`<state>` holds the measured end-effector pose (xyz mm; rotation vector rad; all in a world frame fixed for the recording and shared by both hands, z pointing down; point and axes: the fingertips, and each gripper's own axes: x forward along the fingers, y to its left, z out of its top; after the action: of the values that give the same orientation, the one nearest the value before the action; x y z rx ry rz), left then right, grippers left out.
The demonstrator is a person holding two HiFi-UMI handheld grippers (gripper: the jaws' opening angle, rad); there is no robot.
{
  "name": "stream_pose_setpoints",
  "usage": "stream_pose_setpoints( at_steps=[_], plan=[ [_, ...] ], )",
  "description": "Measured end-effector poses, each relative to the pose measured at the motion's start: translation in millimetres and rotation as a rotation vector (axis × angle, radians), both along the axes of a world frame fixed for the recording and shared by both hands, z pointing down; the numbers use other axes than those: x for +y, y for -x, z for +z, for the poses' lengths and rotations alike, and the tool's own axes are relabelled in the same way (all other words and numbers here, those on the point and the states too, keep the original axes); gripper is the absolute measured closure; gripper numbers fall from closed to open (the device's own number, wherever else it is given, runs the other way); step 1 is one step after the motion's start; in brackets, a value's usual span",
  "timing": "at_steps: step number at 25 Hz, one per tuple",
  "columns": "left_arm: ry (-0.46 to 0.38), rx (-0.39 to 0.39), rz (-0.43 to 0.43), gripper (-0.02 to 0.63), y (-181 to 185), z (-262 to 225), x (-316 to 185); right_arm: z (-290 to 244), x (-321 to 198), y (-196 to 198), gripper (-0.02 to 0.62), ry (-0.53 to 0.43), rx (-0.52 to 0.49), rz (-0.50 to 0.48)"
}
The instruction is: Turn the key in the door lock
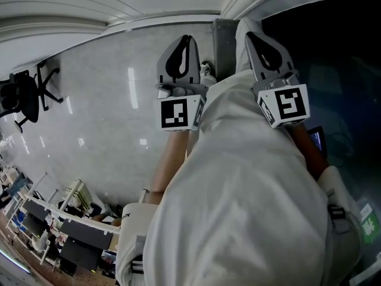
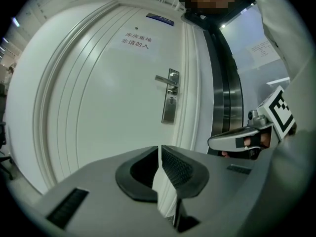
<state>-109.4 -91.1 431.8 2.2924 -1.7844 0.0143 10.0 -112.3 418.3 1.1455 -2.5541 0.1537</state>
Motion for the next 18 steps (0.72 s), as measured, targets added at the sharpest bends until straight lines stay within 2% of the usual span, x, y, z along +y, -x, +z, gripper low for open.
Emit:
stream_pose_setpoints(
  at_steps=[5, 8, 10, 15, 18],
  plan=[
    [0.032, -0.013, -0.031, 0.577, 16.2, 20.4, 7.5, 6.9, 9.2, 9.5, 0.594, 0.006, 0.051, -0.057],
    [0.087, -0.048, -0.051, 0.577, 30.8, 47.9, 13.5, 8.0, 17.9, 20.4, 0.594, -0.010, 0.078, -0.105],
    [0.123, -0.051, -0.062, 0.577, 40.3, 66.9, 19.1, 6.4, 22.1, 28.4, 0.594, -0.023, 0.062, -0.120],
    [0.103, -0.044, -0.053, 0.577, 47.5, 66.1, 21.4, 8.2, 19.2, 24.9, 0.594, -0.020, 0.085, -0.108],
    [0.108, -0.027, -0.036, 0.577, 41.6, 61.9, 15.3, 12.1, 13.0, 13.0, 0.594, 0.025, 0.057, -0.047]
  ],
)
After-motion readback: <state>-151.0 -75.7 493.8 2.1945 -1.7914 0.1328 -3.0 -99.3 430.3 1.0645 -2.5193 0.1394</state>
